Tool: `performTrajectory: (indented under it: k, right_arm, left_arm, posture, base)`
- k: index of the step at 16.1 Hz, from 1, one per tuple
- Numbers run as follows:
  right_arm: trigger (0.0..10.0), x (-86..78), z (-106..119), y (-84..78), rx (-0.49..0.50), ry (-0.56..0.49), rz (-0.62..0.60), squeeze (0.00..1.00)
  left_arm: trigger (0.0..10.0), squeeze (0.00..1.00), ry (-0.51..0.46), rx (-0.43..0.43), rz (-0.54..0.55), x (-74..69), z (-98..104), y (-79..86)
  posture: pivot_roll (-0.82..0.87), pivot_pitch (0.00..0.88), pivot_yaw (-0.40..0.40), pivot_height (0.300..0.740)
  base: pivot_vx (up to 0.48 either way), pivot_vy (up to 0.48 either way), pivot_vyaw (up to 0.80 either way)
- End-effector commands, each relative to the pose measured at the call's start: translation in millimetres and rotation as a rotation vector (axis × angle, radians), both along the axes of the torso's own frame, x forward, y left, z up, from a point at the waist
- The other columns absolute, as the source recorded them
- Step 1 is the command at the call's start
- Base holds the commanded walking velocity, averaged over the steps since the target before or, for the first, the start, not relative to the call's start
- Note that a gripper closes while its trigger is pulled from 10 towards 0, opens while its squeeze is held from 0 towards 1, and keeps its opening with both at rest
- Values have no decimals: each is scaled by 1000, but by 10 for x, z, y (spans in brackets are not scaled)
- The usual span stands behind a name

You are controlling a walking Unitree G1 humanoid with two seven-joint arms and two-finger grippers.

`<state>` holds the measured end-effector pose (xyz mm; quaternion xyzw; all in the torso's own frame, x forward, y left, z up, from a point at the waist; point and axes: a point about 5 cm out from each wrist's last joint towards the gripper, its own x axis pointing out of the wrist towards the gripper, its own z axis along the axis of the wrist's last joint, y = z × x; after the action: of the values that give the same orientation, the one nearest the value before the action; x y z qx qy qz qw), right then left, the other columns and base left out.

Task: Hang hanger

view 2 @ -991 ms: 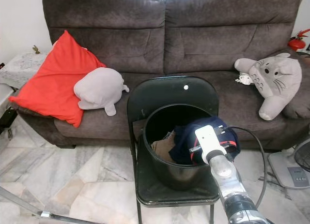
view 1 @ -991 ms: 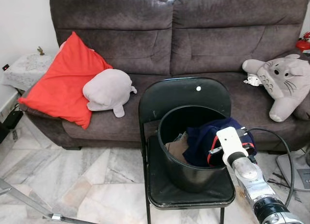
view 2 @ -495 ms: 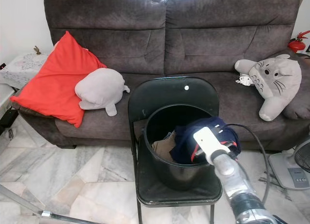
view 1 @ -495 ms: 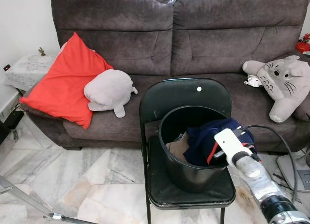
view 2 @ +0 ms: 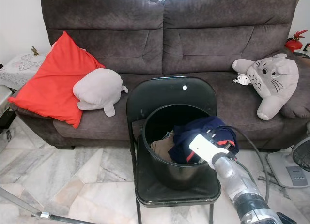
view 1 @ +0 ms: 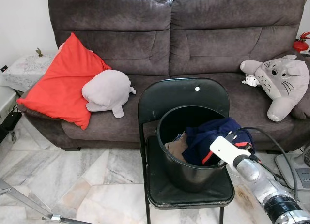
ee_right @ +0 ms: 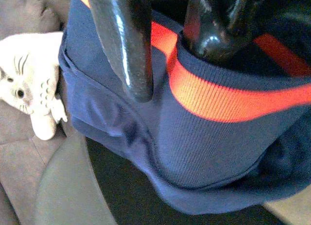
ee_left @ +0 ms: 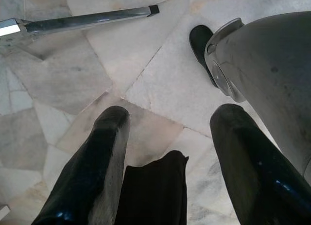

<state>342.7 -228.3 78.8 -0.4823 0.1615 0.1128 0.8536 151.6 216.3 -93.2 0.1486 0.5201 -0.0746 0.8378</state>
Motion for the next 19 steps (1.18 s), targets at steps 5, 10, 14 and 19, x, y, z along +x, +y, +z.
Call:
performTrajectory:
  k: [5, 10, 14, 19]
  right_arm:
    - [10000, 43, 107, -68, -141, -21, 37, 1000]
    - [10000, 49, 166, -141, -205, -18, 44, 0]
    - [10000, 118, 448, -262, -261, -205, -30, 0]
    - [10000, 136, 519, -195, -223, -273, -36, 0]
  left_arm:
    - [10000, 0, 30, 5, -1, -68, -20, 35]
    - [10000, 0, 31, 5, -4, -65, -20, 32]
    - [10000, 0, 30, 5, -7, -64, -19, 30]
    - [10000, 0, 29, 7, -8, -62, -19, 28]
  posture:
    - [-77, 82, 70, 740]
    - [-82, 84, 72, 740]
    - [-87, 82, 73, 740]
    - [-86, 75, 71, 740]
  base:
    - [0, 0, 0]
    - [0, 0, 0]
    - [0, 0, 0]
    - [0, 0, 0]
